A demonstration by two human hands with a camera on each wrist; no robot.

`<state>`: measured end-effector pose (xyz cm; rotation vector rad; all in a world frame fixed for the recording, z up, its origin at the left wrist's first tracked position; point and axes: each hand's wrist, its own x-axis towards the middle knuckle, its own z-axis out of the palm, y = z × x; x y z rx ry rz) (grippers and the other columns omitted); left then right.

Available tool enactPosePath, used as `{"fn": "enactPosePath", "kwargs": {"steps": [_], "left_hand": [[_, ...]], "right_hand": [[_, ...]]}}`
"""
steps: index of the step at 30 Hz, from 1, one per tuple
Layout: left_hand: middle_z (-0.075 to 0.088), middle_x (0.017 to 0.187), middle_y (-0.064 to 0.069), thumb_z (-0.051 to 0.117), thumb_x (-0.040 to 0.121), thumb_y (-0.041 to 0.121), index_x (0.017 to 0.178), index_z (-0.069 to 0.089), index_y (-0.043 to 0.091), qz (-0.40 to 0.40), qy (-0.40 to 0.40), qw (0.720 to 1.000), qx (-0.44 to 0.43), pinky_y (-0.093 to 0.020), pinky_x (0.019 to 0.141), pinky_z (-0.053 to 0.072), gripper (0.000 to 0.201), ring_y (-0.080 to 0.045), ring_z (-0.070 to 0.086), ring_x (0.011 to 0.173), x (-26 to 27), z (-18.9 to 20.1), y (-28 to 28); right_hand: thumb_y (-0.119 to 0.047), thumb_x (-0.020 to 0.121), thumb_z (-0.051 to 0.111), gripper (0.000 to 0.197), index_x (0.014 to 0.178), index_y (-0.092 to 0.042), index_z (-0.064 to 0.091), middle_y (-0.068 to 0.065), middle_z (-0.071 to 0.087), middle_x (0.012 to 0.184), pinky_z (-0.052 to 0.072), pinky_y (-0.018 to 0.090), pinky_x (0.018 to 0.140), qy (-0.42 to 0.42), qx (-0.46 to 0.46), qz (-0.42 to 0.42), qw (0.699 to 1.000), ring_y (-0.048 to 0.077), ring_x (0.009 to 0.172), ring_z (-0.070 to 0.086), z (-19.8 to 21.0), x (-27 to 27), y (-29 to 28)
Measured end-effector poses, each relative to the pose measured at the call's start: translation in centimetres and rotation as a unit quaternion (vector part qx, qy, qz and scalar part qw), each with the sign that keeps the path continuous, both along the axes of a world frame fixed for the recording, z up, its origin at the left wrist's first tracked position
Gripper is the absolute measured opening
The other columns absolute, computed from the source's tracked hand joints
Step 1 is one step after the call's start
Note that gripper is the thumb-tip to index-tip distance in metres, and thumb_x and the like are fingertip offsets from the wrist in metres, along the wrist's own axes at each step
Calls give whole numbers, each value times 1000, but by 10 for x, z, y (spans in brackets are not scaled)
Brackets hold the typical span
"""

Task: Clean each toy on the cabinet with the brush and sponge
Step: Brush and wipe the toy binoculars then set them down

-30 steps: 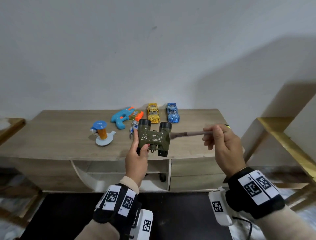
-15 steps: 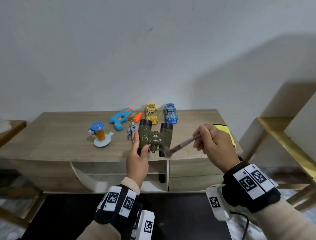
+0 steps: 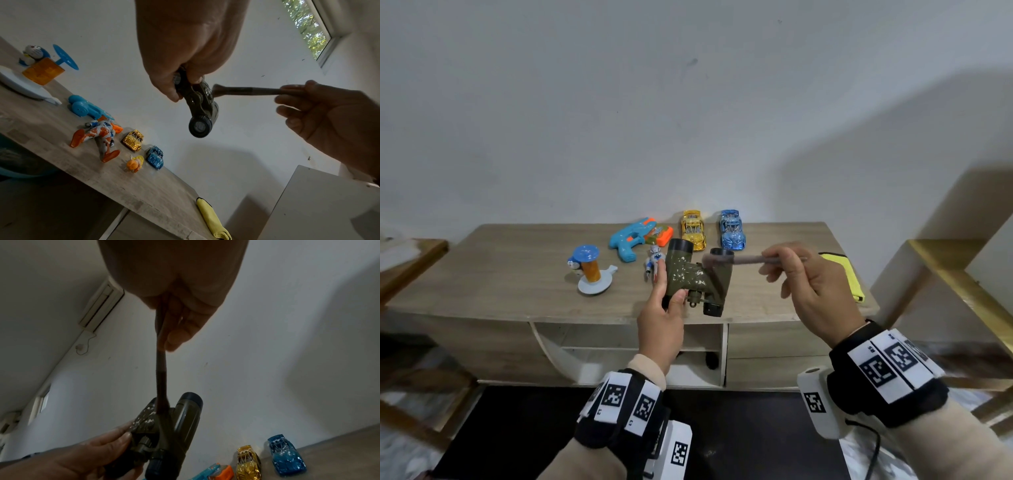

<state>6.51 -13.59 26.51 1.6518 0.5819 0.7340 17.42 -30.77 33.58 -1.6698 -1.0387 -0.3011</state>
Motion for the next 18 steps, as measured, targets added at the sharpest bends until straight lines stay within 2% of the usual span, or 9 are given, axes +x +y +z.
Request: {"fn": "enactPosePath", "kwargs": {"steps": [2,4,5,7,9,12,13,16,18], "left_hand": [[44,144,11,51,96,17,132,20,57,2,6,1000,10,-23,103,41,62,-7,51,123,0,0,1],[45,143,12,53,96,17,131,21,57,7,7,1000,17,-15,98,43,62,-4,52,118,-1,-1,2],[47,141,12,54,95,17,132,22,56,8,8,1000,17,-9,93,43,62,-2,53,115,-1,-2,3],[51,138,11,56,94,17,135,26,53,12,12,1000,10,-8,90,43,62,1,55,110,-1,-3,4],[56,134,8,57,94,17,141,30,44,19,19,1000,12,-2,84,42,61,8,55,103,-2,-3,4],[59,128,8,58,93,16,143,33,38,19,29,999,15,5,72,38,60,18,51,92,-2,0,5],[58,126,9,58,93,16,143,33,37,18,31,999,16,5,71,38,60,19,52,91,-2,0,5],[58,123,12,59,92,17,143,33,36,20,35,999,18,4,73,38,60,15,53,94,-3,0,6],[58,121,14,60,92,17,142,34,37,23,40,999,24,5,76,37,59,13,53,97,-4,1,7]], "right_hand": [[-40,92,31,38,82,-18,62,-10,62,62,40,8,52,-19,-42,-2,999,1,57,59,1,-2,2],[-39,92,31,39,78,-17,60,-9,59,57,40,12,50,-36,-36,-13,999,5,55,58,2,-2,3],[-37,93,32,39,79,-15,61,-9,60,58,40,11,50,-40,-17,-12,999,4,54,57,2,-2,4],[-33,94,34,36,84,-13,63,-7,62,63,40,7,52,-42,3,9,999,0,56,58,3,-2,6],[-35,93,34,35,84,-18,63,-6,64,64,40,7,52,-45,-32,22,998,-1,56,58,4,-4,9],[-38,93,32,38,76,-20,60,-7,61,57,43,21,49,-57,-52,3,997,7,52,57,5,-5,11],[-37,93,32,38,77,-19,61,-7,61,58,43,20,48,-58,-32,0,998,7,52,56,6,-5,12],[-33,94,34,32,86,-20,62,-6,63,65,40,8,52,-58,-7,20,998,-2,57,58,9,-6,15],[-37,93,33,32,81,-25,60,-8,62,62,41,11,50,-61,-49,20,997,0,56,59,11,-8,17]]}}
